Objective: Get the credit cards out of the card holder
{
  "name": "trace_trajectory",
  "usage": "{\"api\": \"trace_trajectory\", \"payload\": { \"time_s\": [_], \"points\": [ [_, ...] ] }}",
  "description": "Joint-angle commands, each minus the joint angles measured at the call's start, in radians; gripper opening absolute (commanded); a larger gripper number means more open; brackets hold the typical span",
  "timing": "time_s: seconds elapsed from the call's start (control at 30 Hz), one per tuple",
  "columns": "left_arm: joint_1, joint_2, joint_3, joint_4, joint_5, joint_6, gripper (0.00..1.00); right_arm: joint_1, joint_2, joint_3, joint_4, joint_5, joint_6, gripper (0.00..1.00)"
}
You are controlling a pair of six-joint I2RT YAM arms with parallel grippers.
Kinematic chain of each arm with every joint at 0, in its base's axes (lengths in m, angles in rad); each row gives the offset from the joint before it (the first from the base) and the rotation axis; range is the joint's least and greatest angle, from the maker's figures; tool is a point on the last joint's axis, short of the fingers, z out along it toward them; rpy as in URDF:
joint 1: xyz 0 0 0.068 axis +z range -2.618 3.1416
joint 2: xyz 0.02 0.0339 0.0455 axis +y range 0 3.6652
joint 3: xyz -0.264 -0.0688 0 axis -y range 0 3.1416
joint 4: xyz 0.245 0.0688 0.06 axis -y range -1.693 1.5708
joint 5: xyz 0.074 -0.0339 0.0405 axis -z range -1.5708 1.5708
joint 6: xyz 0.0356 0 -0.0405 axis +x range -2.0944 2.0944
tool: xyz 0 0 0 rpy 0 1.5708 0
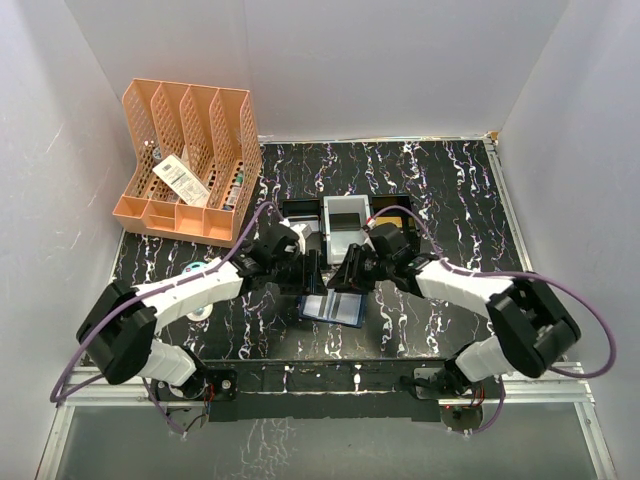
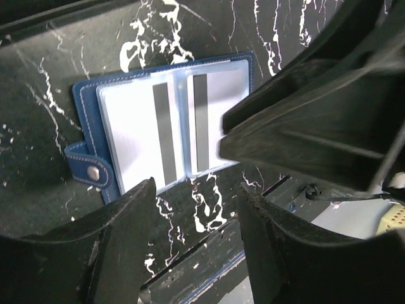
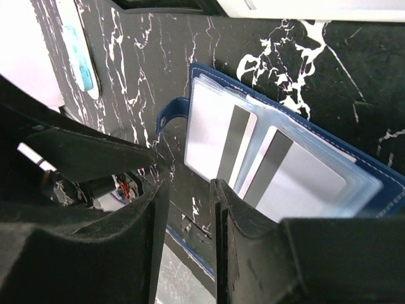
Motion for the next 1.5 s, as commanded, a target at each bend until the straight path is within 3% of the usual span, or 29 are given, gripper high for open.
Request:
{"api": "trace_trajectory", "payload": {
  "time_s": [0.0,0.27,0.6,0.8,1.1,1.37,1.47],
  "points": [
    [0.024,0.039,0.057,0.033,0.056,0.051,0.52,0.02,0.088,0.029,0.175,-0.065,0.059,0.29],
    [0.057,0.201,0.089,0.025,0.088,0.102,0.41,0.026,0.207,0.046,0.086,-0.012,0.006,0.26],
    [0.057,0.206,0.016,0.016,0.07,0.098,0.33,0.026,0.253,0.042,-0.04,0.058,-0.038,0.28],
    [0.057,0.194,-0.011,0.027,0.087,0.089,0.27,0.026,0.25,0.02,0.054,-0.017,-0.001,0.24],
    [0.056,0.196,-0.023,0.01,0.095,0.084,0.24,0.021,0.227,-0.04,0.239,-0.126,0.083,0.06],
    [0.056,0.183,-0.035,0.0,0.086,0.069,0.22,0.0,0.21,-0.068,0.262,-0.19,0.084,0.06],
    [0.055,0.17,-0.026,-0.011,0.1,0.073,0.2,-0.002,0.226,-0.065,0.251,-0.232,0.05,0.01]
  ]
}}
